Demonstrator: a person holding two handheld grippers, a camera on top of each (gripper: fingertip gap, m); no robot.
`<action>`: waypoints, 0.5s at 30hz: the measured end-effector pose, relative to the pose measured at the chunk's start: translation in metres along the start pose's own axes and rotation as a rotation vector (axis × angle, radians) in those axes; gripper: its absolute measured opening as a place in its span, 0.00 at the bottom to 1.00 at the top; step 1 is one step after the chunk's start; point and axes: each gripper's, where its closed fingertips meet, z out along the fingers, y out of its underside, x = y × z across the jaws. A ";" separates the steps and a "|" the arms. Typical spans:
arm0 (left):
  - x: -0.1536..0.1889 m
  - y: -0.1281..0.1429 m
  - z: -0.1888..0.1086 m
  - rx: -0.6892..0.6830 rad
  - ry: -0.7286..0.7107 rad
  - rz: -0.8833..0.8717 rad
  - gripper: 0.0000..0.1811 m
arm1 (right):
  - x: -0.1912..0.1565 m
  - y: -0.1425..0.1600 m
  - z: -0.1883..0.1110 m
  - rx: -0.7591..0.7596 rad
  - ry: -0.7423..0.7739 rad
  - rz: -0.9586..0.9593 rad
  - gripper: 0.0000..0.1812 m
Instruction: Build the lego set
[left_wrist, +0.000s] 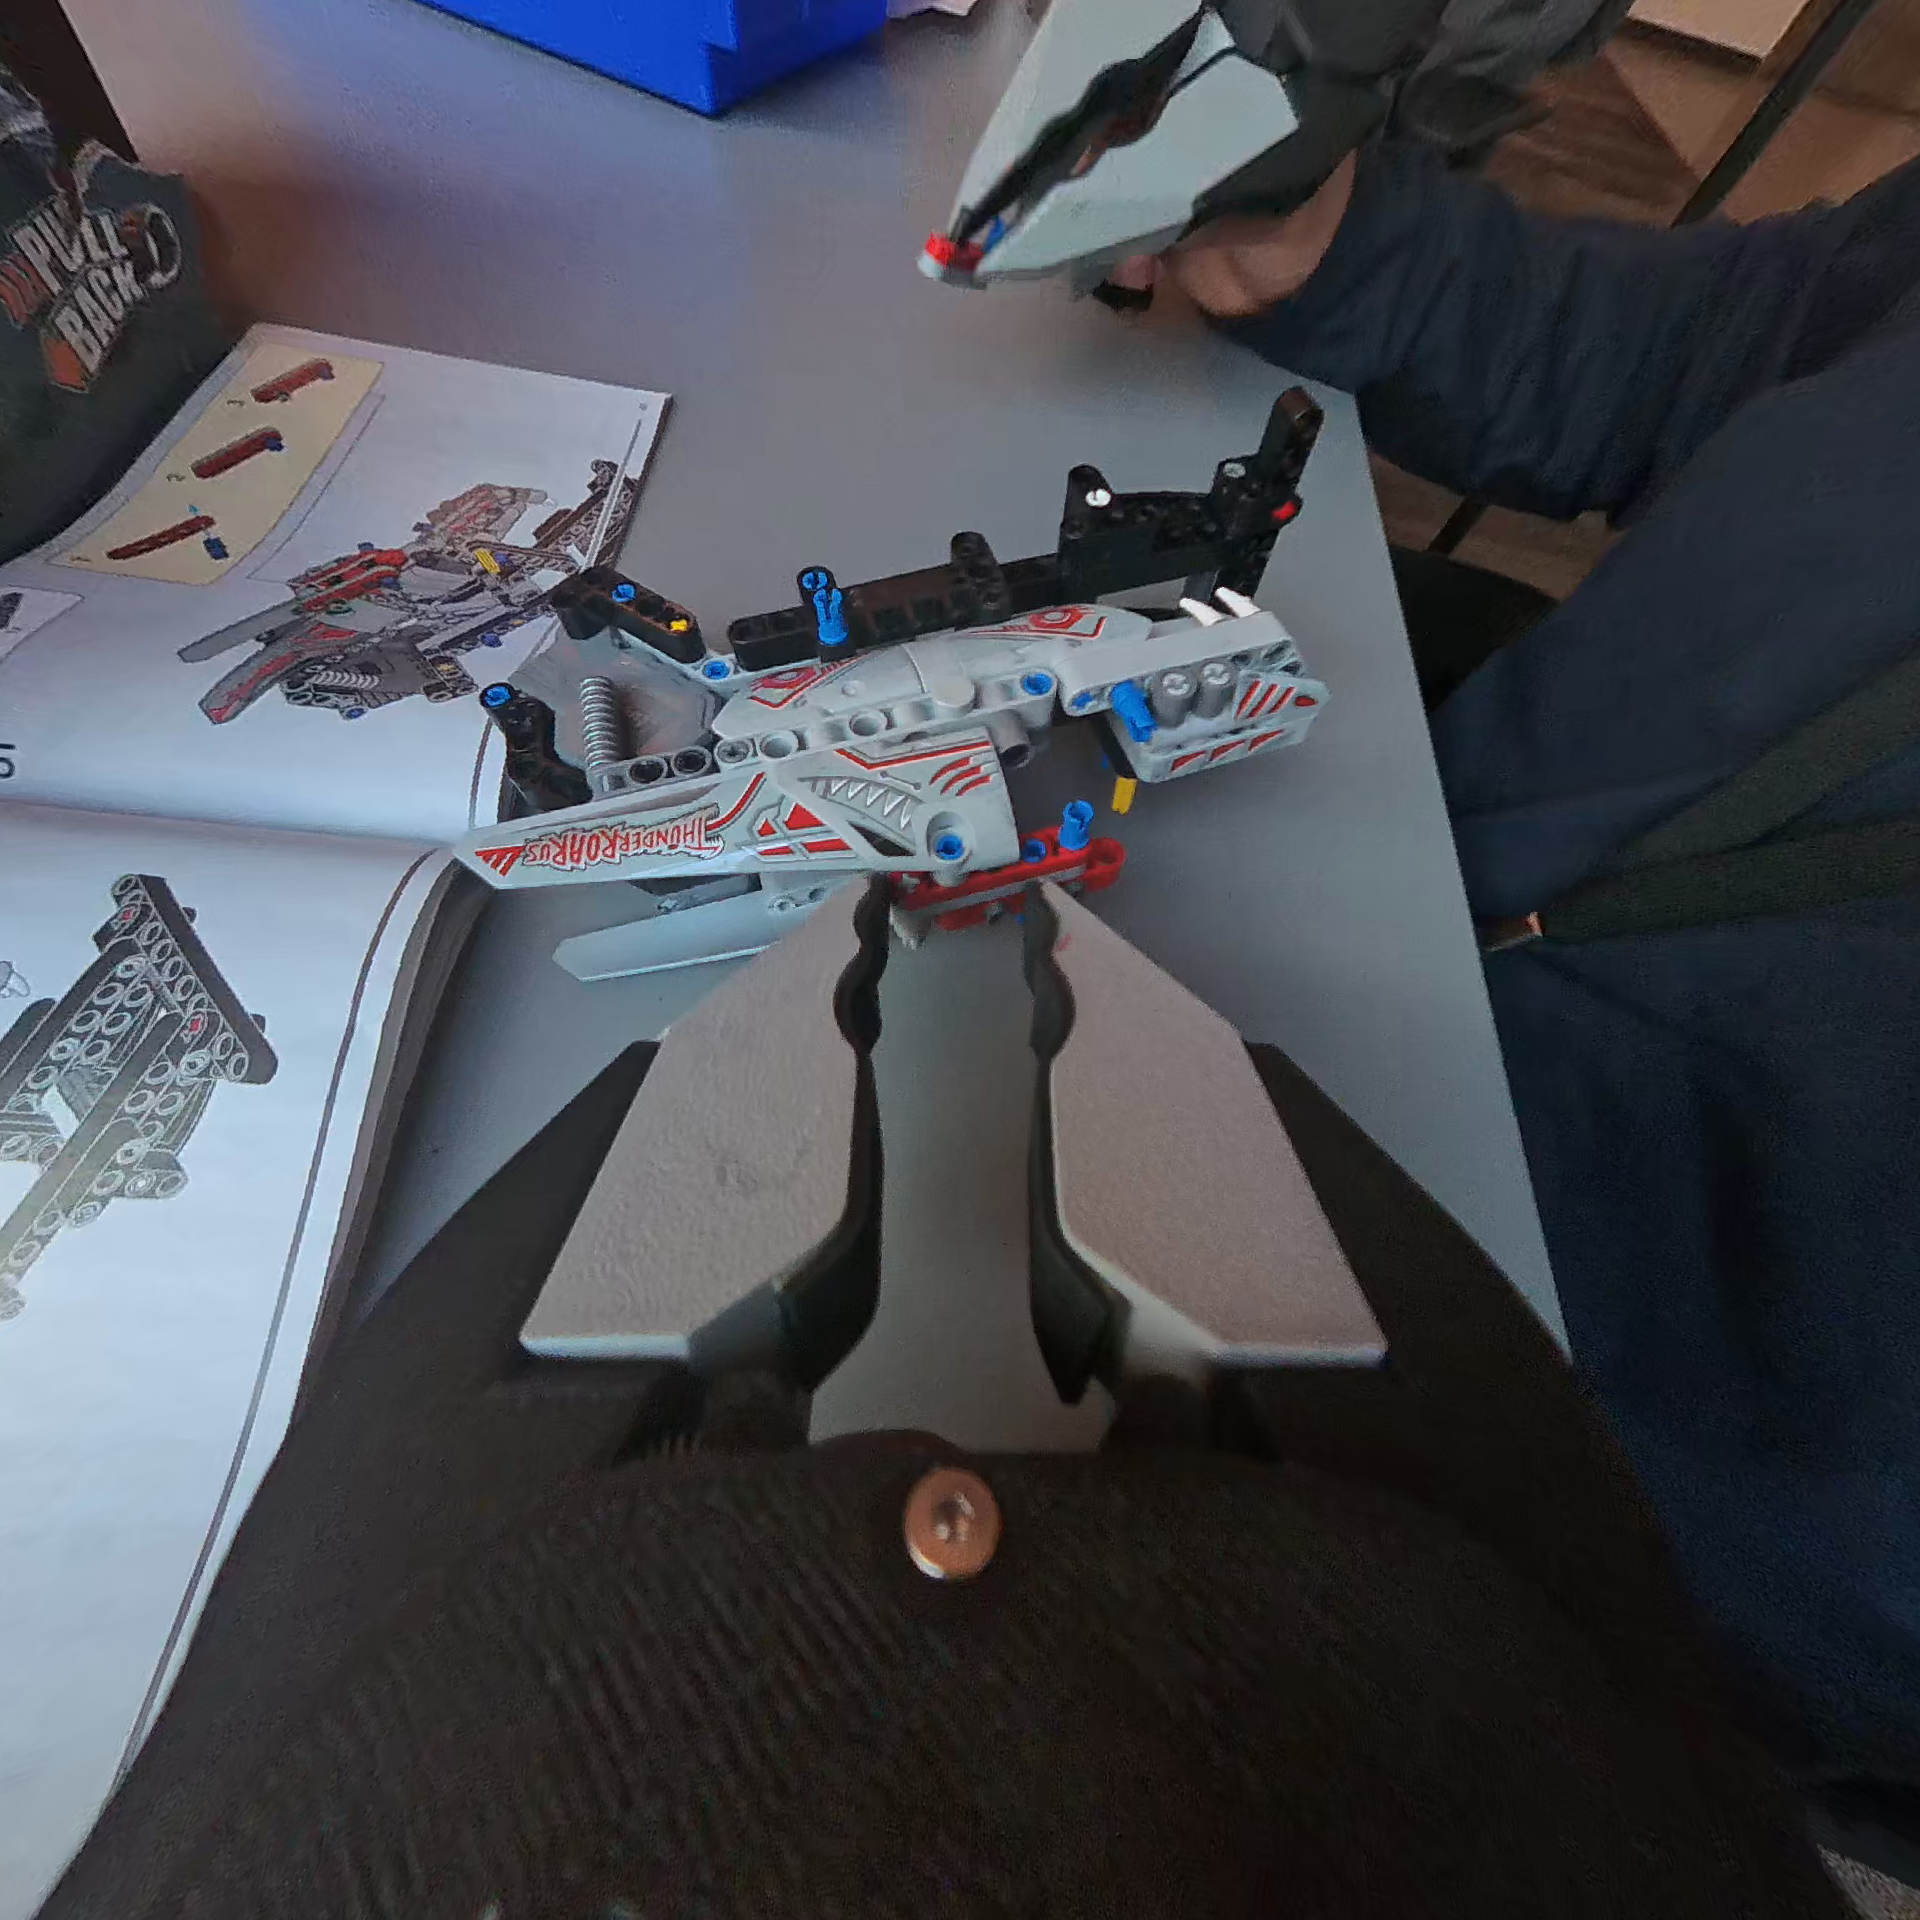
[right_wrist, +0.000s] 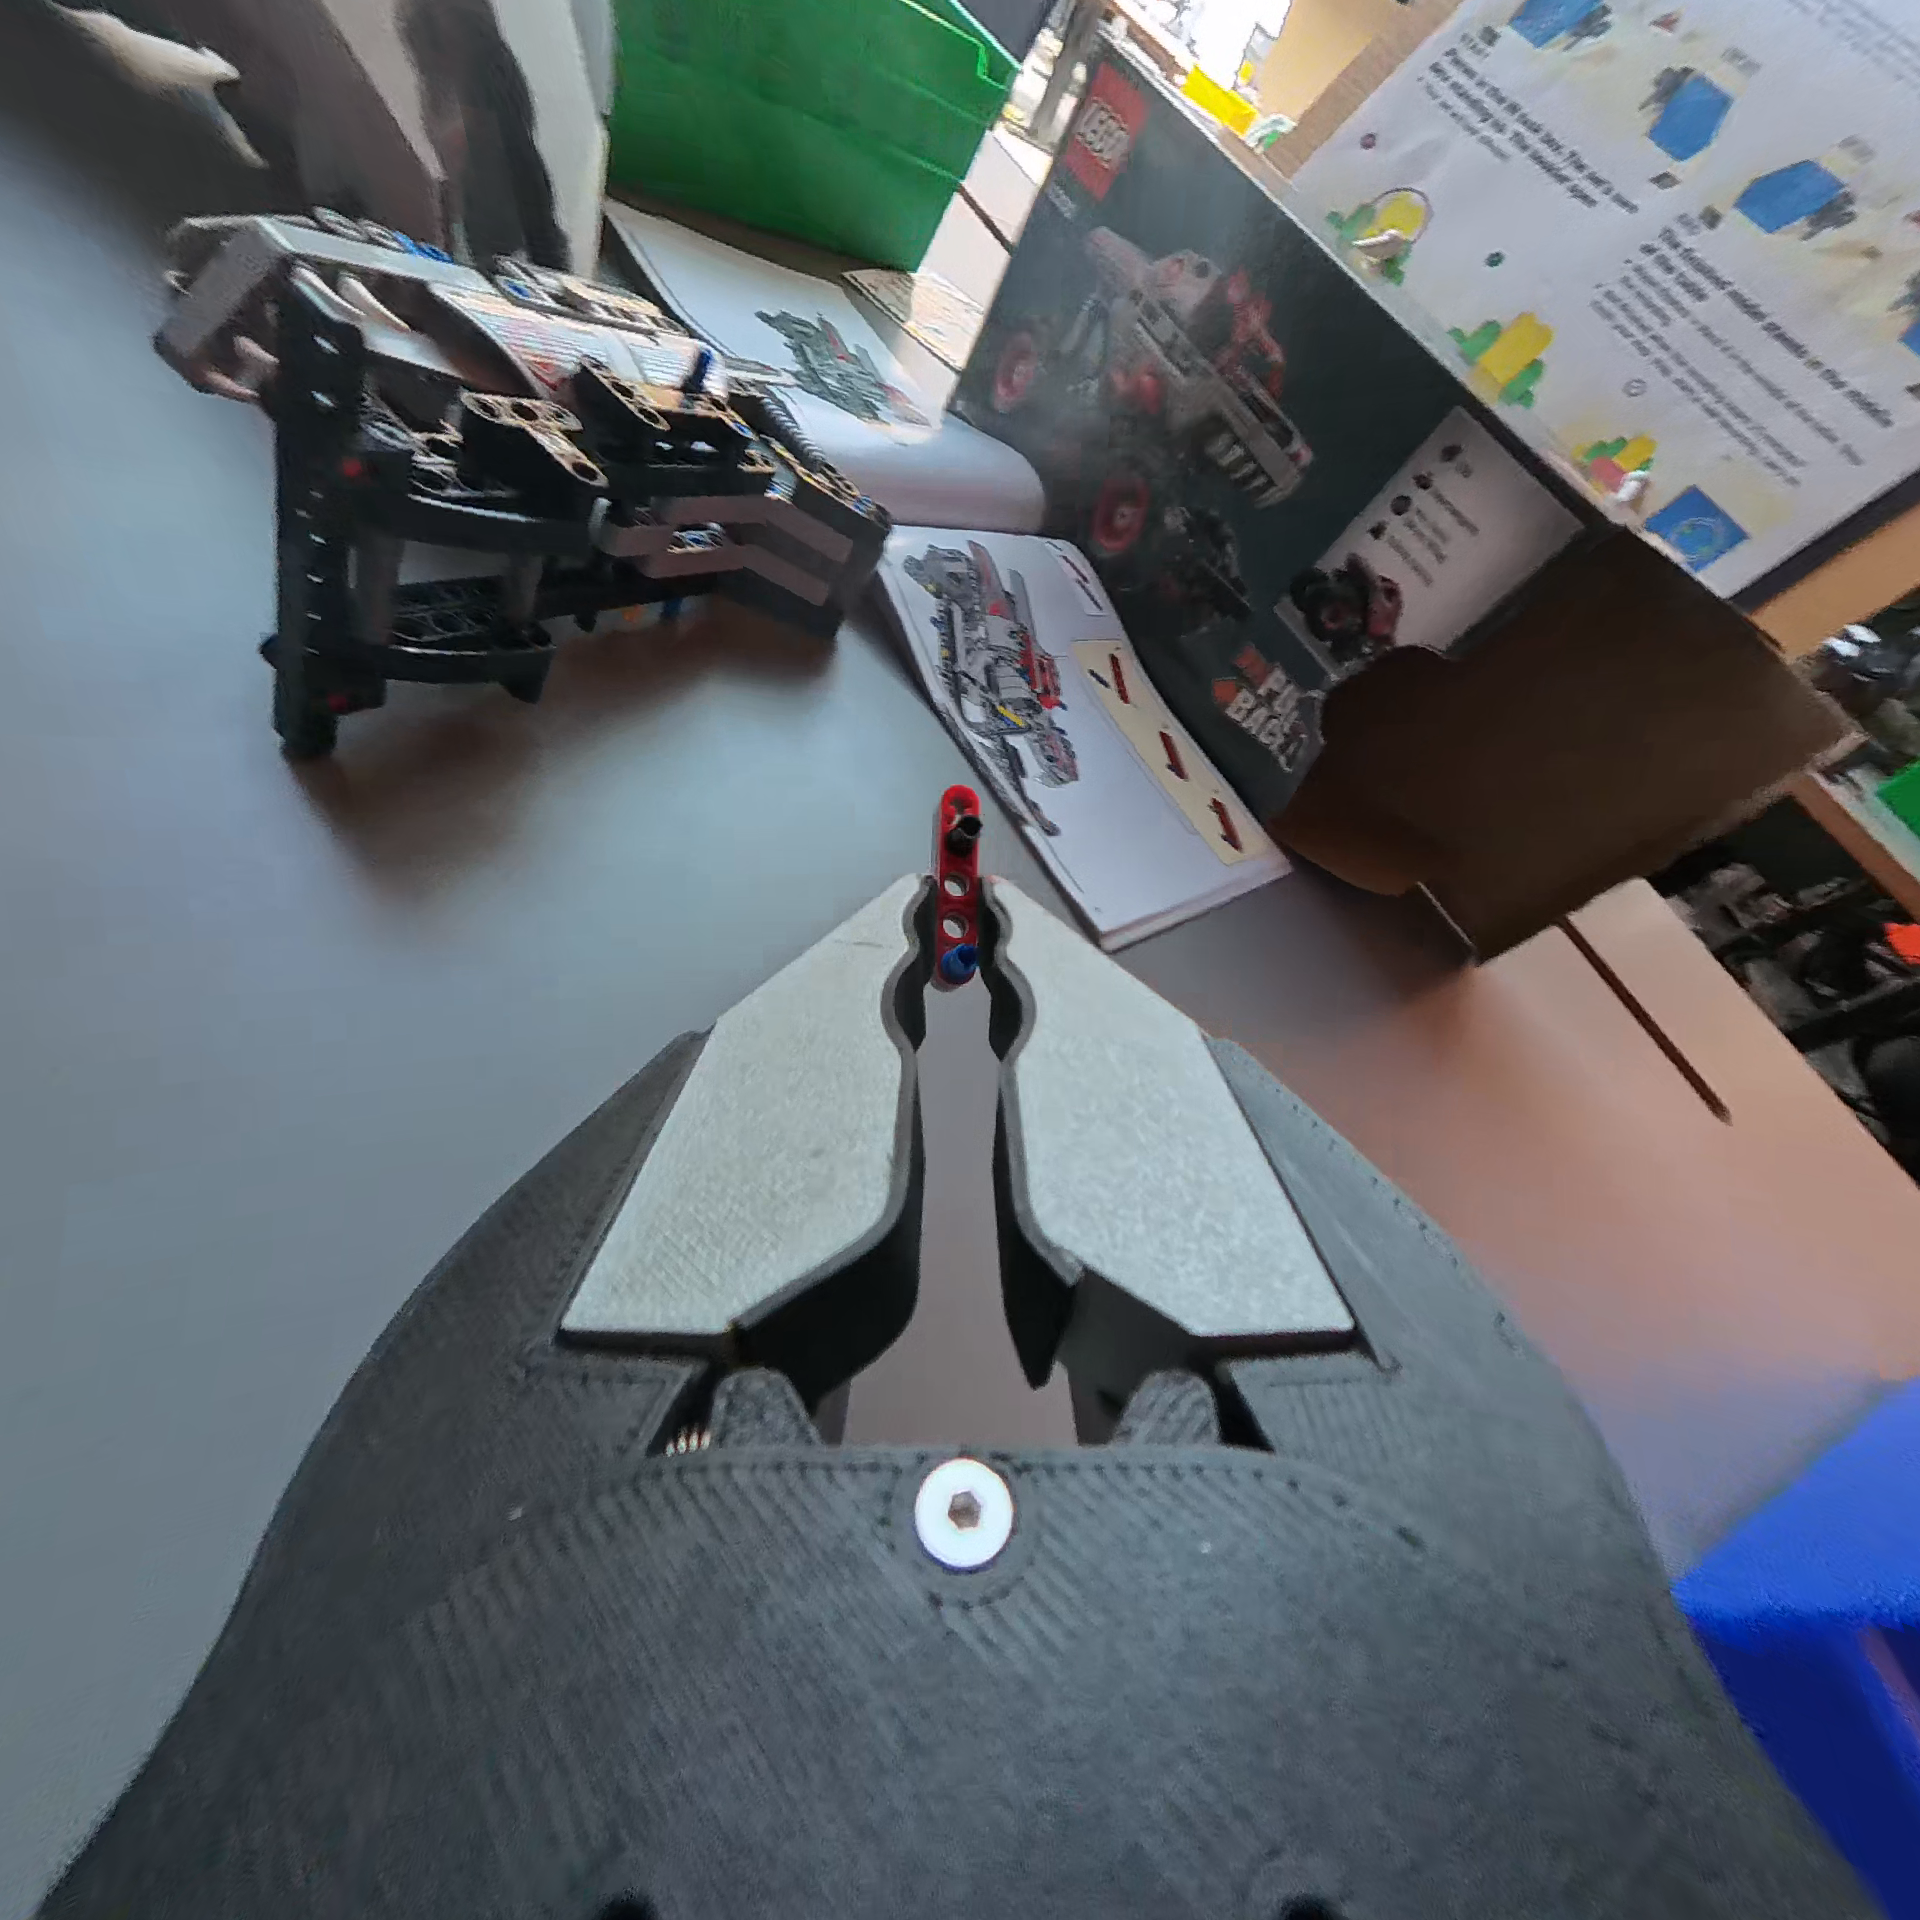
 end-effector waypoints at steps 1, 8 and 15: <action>0.000 0.000 0.000 -0.001 -0.002 0.007 0.12 | -0.006 -0.002 0.002 0.010 -0.037 0.013 0.02; -0.001 0.000 0.001 -0.007 -0.001 0.030 0.10 | -0.023 -0.007 0.019 -0.010 -0.134 0.060 0.02; -0.005 0.004 -0.003 -0.015 -0.027 0.037 0.11 | -0.032 -0.007 0.027 -0.042 -0.150 0.025 0.02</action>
